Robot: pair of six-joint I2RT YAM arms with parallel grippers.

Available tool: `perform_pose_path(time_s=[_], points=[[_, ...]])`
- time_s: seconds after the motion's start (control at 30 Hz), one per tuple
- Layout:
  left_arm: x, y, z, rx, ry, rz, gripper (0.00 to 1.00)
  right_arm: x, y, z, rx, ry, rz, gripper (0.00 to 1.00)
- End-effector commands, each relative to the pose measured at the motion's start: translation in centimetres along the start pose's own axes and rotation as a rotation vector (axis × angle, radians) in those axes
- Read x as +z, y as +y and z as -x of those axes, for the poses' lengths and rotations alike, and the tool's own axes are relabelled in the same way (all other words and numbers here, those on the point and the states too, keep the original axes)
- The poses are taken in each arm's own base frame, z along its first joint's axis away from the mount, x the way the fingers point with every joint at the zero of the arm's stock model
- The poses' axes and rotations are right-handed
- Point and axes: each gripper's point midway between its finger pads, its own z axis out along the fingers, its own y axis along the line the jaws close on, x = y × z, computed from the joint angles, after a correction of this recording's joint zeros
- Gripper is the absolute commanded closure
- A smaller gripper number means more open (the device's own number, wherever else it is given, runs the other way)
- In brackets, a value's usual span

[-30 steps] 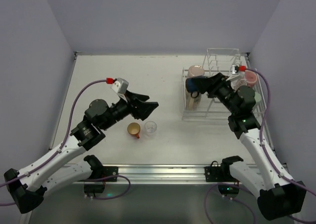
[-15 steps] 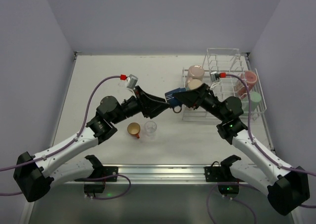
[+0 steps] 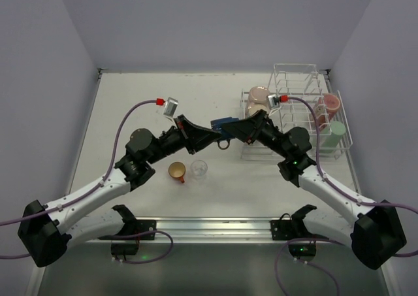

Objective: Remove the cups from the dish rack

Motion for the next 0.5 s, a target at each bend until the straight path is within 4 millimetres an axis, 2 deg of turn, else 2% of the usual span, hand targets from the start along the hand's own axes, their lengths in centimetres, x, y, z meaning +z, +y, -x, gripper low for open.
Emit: perform_pose_path(time_s=[0.0,0.07,0.1,0.13,0.17,0.2,0.23,0.27,0.3,0.33,0.4,0.47], points=[[-0.7,-0.9,2.0,0.086,-0.084,-0.007,1.0,0.6,1.7,-0.4,-0.005,0.0,0.076,0.69],[-1.2,0.8,2.5,0.134,-0.093,0.109,1.0,0.8,1.3,-0.7,0.004,0.011,0.062,0.59],[-1.7,1.3,3.0,0.157,-0.096,0.161,1.0,0.7,1.2,-0.9,-0.002,0.014,0.058,0.4],[-2.4,3.1,3.2,0.171,-0.075,0.289,1.0,0.7,0.7,-1.0,-0.004,0.019,0.034,0.3],[-3.0,3.9,3.5,0.225,-0.058,0.353,1.0,0.5,0.8,-0.9,-0.019,0.021,0.027,0.2],[-4.8,6.5,1.7,0.232,0.047,0.492,1.0,0.5,0.7,-0.9,-0.057,0.023,0.014,0.04],[-5.5,7.0,3.2,0.265,0.032,0.586,1.0,0.3,-0.5,-1.2,-0.056,0.037,-0.046,0.01],[-6.4,7.9,3.1,0.301,0.072,0.645,1.0,-0.1,-0.1,-0.9,-0.079,0.029,-0.054,0.01],[-8.2,9.7,1.4,0.302,0.185,0.75,1.0,-0.3,-0.4,-0.8,-0.118,0.025,-0.076,0.01],[-9.2,10.0,2.6,0.325,0.182,0.836,1.0,-0.7,-1.5,-0.9,-0.119,0.018,-0.131,0.01],[-12.1,11.4,2.3,0.357,0.268,0.985,1.0,-1.6,-2.0,-0.8,-0.159,0.017,-0.181,0.01],[-14.7,12.3,2.8,0.394,0.287,1.114,1.0,-2.2,-2.5,-0.7,-0.199,0.011,-0.22,0.01]])
